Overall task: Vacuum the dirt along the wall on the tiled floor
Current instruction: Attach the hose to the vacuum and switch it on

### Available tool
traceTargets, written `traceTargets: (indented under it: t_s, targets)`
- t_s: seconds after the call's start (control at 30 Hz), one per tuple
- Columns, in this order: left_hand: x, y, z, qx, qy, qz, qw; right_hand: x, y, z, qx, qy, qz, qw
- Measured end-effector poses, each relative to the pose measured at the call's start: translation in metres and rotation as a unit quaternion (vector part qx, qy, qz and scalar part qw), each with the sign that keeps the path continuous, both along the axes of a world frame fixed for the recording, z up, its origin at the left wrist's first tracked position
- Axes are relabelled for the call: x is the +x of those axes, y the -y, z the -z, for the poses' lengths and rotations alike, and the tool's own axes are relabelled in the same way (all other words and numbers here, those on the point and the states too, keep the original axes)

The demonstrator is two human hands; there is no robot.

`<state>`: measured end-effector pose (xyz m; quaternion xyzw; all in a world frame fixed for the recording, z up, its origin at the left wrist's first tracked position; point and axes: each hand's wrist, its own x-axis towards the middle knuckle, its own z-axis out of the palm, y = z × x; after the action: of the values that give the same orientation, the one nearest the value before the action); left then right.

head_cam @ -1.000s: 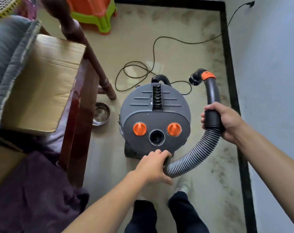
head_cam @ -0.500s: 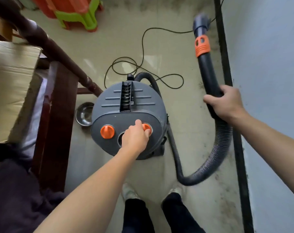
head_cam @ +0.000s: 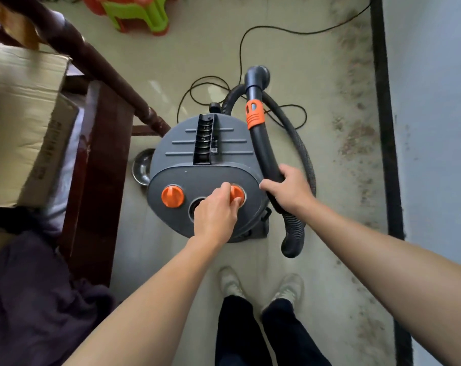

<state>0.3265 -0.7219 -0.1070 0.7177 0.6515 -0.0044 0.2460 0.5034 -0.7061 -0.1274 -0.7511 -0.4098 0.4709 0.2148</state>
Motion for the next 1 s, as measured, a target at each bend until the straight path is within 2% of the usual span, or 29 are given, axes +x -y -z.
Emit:
traceTargets:
  t_s: [0.1,0.23,0.37,0.43,0.53,0.6,0.67,0.8,1.0]
  targets:
    - [-0.002,-0.002,-0.001,0.009,-0.026,0.048,0.998,-0.01,0.006,0.008,-0.007,-0.013,0.006,1.0]
    - [-0.007,-0.006,-0.001,0.019,-0.074,0.118,0.99,-0.01,0.004,0.008,-0.015,0.026,0.0,1.0]
    - [-0.015,-0.012,-0.003,0.014,-0.066,0.16,0.985,-0.011,0.007,0.007,-0.03,0.043,-0.006,0.999]
    - [-0.028,-0.014,-0.006,0.007,-0.048,0.14,0.989,-0.01,0.01,0.01,-0.026,0.03,0.009,0.999]
    - [-0.059,-0.014,-0.015,0.028,-0.023,0.016,0.999,-0.013,0.013,0.008,-0.02,0.032,0.022,0.999]
    - [-0.085,-0.016,-0.018,0.036,-0.05,-0.081,0.995,-0.015,0.014,0.008,-0.021,0.04,0.026,0.999]
    - [-0.108,-0.021,-0.02,0.011,-0.103,-0.119,0.987,-0.017,0.015,0.007,-0.026,0.046,0.025,0.998]
    - [-0.118,-0.026,-0.016,-0.062,-0.177,-0.054,0.981,-0.018,0.017,0.006,-0.03,0.04,0.028,0.998]
    - [-0.108,-0.03,-0.009,-0.064,-0.175,-0.018,0.982,-0.016,0.02,0.009,-0.032,0.041,0.025,0.998]
